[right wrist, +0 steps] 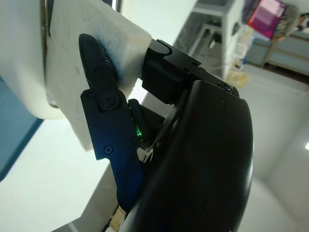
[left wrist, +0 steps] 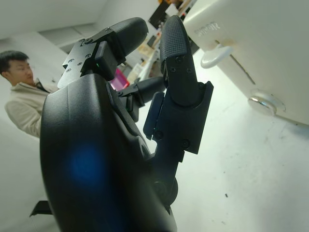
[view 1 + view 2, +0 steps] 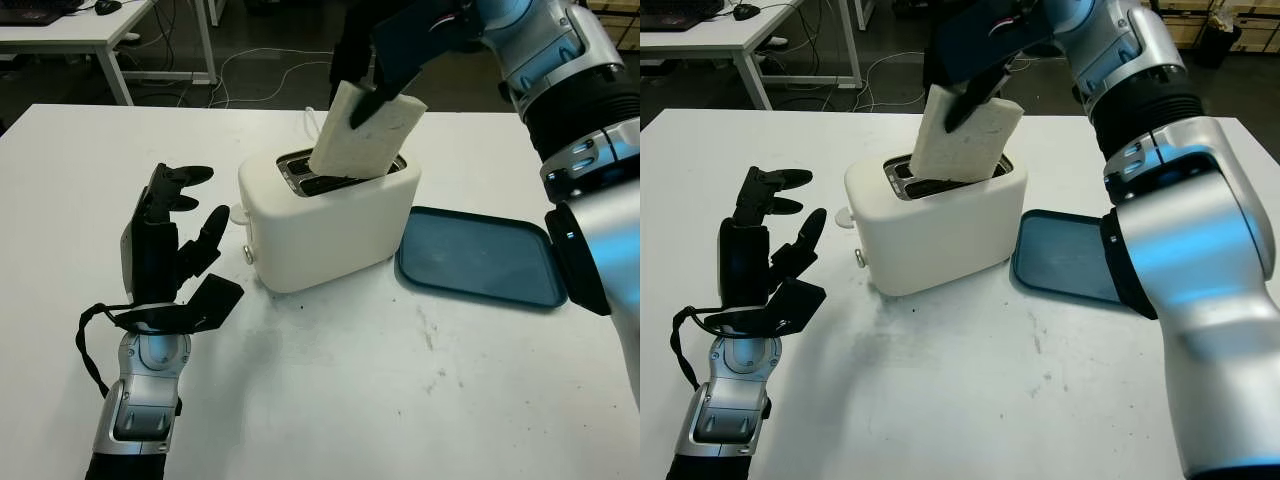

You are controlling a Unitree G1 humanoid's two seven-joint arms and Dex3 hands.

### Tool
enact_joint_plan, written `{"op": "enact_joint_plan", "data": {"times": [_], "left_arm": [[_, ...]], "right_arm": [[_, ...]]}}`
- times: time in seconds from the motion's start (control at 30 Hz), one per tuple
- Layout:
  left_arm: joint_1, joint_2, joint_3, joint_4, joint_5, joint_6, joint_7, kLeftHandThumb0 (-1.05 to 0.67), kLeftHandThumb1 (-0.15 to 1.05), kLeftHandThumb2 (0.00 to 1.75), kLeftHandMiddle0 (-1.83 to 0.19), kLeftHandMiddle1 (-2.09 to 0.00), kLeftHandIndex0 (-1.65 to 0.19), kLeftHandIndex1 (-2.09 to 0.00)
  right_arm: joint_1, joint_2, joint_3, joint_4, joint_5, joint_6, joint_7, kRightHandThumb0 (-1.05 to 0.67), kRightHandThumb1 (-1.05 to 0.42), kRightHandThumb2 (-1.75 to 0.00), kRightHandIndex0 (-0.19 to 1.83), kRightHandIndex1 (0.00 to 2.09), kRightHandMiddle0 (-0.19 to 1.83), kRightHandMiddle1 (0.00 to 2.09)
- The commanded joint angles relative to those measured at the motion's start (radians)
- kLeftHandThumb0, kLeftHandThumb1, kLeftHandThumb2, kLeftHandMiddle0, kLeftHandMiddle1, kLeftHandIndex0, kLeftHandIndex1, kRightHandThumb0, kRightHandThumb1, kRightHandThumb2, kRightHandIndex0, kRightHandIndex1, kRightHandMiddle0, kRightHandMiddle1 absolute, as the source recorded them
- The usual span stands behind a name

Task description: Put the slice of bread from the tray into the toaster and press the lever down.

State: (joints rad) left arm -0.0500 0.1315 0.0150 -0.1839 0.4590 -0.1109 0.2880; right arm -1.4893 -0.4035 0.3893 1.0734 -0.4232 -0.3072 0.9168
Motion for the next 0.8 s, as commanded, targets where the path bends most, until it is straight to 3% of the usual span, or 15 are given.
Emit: {"op": "enact_joint_plan", "data": {"times": [0.0,0.37,0.77], "left_arm": [[-0.009,-0.001,-0.002,0.002,0.011,-0.004,0.011,-0.57,0.92,0.48,-0.23,-1.41,-0.21,-1.08],[-0.003,0.006,-0.001,0.001,0.009,-0.006,0.003,-0.58,0.92,0.49,-0.24,-1.39,-0.21,-1.06],[-0.002,0.0,-0.005,-0.002,0.014,-0.001,0.008,-0.59,0.92,0.49,-0.24,-1.37,-0.22,-1.04]], "right_arm": [[0.027,0.011,0.017,0.017,-0.018,0.003,-0.005,-0.45,-0.85,0.0,1.4,0.15,1.29,0.01],[0.062,0.016,0.066,0.041,-0.052,-0.073,-0.064,-0.44,-0.86,0.0,1.42,0.19,1.3,0.01],[0.092,0.029,0.046,0.024,-0.023,-0.114,-0.09,-0.45,-0.85,0.0,1.38,0.26,1.26,0.0]]}}
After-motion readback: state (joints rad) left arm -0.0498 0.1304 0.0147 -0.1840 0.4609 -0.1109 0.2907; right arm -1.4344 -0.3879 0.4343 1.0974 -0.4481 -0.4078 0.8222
